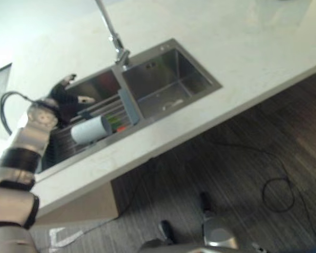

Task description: Place the dishes in the dishwasher.

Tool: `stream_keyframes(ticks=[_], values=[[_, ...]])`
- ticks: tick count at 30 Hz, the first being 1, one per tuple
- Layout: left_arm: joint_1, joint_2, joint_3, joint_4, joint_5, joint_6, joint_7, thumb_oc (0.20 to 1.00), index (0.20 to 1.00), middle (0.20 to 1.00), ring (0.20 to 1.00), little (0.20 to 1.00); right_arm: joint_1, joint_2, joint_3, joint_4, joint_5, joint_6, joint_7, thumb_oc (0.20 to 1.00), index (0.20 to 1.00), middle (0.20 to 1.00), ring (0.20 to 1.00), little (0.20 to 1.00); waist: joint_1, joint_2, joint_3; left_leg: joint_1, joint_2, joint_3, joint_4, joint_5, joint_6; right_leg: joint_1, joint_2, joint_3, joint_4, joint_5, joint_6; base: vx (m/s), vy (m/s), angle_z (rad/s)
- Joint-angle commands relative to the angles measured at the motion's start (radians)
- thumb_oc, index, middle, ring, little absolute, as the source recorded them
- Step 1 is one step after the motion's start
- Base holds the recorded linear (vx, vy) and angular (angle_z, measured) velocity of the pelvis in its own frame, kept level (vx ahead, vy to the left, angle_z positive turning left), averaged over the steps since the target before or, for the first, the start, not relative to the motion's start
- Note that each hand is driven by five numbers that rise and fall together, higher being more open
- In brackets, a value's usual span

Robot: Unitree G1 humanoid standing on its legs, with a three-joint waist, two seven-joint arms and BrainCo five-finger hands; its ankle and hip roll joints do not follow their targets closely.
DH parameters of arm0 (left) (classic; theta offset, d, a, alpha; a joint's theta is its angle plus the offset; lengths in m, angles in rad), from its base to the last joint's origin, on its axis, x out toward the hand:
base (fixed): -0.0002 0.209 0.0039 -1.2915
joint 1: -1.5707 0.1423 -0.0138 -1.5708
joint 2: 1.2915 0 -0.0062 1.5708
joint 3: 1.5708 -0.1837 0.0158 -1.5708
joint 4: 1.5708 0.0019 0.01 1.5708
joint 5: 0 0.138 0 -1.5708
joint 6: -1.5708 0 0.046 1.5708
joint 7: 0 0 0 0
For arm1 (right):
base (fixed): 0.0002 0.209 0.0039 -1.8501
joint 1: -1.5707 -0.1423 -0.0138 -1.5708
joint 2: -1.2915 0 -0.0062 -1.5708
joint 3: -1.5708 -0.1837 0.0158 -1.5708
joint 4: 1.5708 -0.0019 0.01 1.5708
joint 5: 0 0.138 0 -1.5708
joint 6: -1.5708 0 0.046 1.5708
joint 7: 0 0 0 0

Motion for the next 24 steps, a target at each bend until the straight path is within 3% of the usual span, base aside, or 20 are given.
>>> stream_keyframes(ticks=[1, 5, 6, 10, 13, 16, 17, 18, 22, 24], values=[[-0.116, 0.055, -0.012, 0.050, 0.160, -0.058, -0.115, 1.000, 1.000, 1.000, 1.000, 1.000, -0.035, -0.015, -0.016, 0.017, 0.034, -0.011, 0.026, 1.000, 1.000, 1.000, 1.000, 1.000, -0.005, 0.017, 0.004, 0.003, -0.034, -0.032, 0.017, -0.075, 0.017, 0.067, -0.043, 0.042, 0.038, -0.139, 0.132, 0.02, 0.132, -0.03], [-0.105, 0.053, -0.072, 0.054, 0.062, -0.059, -0.272, 1.000, 1.000, 1.000, 1.000, 1.000, -0.030, -0.060, -0.048, 0.021, 0.046, -0.005, 0.042, 1.000, 1.000, 1.000, 1.000, 1.000, -0.008, 0.049, 0.007, 0.005, -0.053, -0.038, 0.027, -0.080, 0.020, 0.069, -0.059, 0.032, 0.044, -0.139, 0.138, 0.06, 0.129, 0.01], [-0.096, 0.049, -0.096, 0.035, 0.068, -0.054, -0.393, 1.000, 1.000, 1.000, 1.000, 1.000, -0.025, -0.071, -0.062, 0.025, 0.026, -0.004, 0.044, 1.000, 1.000, 1.000, 1.000, 1.000, -0.008, 0.064, 0.002, 0.010, -0.061, -0.040, 0.029, -0.084, 0.019, 0.077, -0.066, 0.024, 0.045, -0.141, 0.141, 0.11, 0.157, 0.08], [-0.074, 0.050, -0.136, 0.021, 0.027, -0.049, -0.488, 1.000, 1.000, 1.000, 1.000, 1.000, -0.027, -0.100, -0.074, 0.044, -0.004, 0.000, 0.051, 1.000, 1.000, 1.000, 1.000, 1.000, -0.001, 0.094, -0.033, 0.036, -0.072, -0.036, 0.032, -0.095, 0.019, 0.108, -0.079, -0.001, 0.044, -0.152, 0.144, 0.16, 0.127, 0.06], [-0.061, 0.062, -0.135, 0.021, 0.068, -0.050, -0.496, 1.000, 1.000, 1.000, 1.000, 1.000, -0.027, -0.102, -0.069, 0.044, -0.013, 0.000, 0.046, 1.000, 1.000, 1.000, 1.000, 1.000, 0.004, 0.100, -0.047, 0.041, -0.074, -0.037, 0.031, -0.097, 0.019, 0.116, -0.082, -0.005, 0.046, -0.157, 0.144, 0.08, 0.056, 0.07], [-0.038, 0.080, -0.120, 0.041, 0.181, -0.023, -0.361, 1.000, 1.000, 1.000, 1.000, 1.000, -0.028, -0.105, -0.067, 0.047, -0.021, 0.009, 0.041, 1.000, 1.000, 1.000, 1.000, 1.000, 0.013, 0.102, -0.058, 0.045, -0.075, -0.042, 0.029, -0.097, 0.019, 0.125, -0.083, -0.014, 0.046, -0.161, 0.143, 0.07, 0.033, 0.10], [-0.031, 0.087, -0.108, 0.063, 0.267, -0.027, -0.236, 1.000, 1.000, 1.000, 1.000, 1.000, -0.028, -0.104, -0.065, 0.049, -0.025, 0.012, 0.043, 1.000, 1.000, 1.000, 1.000, 1.000, 0.015, 0.100, -0.061, 0.048, -0.075, -0.045, 0.027, -0.096, 0.020, 0.129, -0.083, -0.017, 0.047, -0.163, 0.143, 0.10, 0.009, 0.15], [-0.017, 0.100, -0.069, 0.147, 0.338, -0.087, -0.013, 1.000, 1.000, 1.000, 1.000, 1.000, -0.024, -0.092, -0.052, 0.048, -0.025, 0.015, 0.043, 1.000, 1.000, 1.000, 1.000, 1.000, 0.018, 0.090, -0.069, 0.048, -0.073, -0.044, 0.024, -0.097, 0.025, 0.129, -0.082, -0.014, 0.052, -0.168, 0.141, 0.10, 0.009, 0.10], [0.039, 0.068, -0.003, 0.158, 0.435, -0.104, 0.177, 1.000, 1.000, 1.000, 1.000, 1.000, -0.021, -0.070, -0.035, 0.049, -0.041, 0.009, 0.046, 1.000, 1.000, 1.000, 1.000, 1.000, 0.023, 0.072, -0.063, 0.043, -0.067, -0.047, 0.021, -0.098, 0.026, 0.117, -0.083, -0.012, 0.065, -0.173, 0.141, 0.02, 0.002, 0.00], [0.059, 0.031, 0.022, 0.135, 0.477, -0.076, 0.253, 1.000, 1.000, 1.000, 1.000, 1.000, -0.018, -0.054, -0.027, 0.052, -0.052, 0.010, 0.044, 1.000, 1.000, 1.000, 1.000, 1.000, 0.028, 0.058, -0.060, 0.041, -0.065, -0.055, 0.021, -0.098, 0.028, 0.114, -0.081, -0.015, 0.073, -0.176, 0.139, 0.02, -0.016, 0.00]])
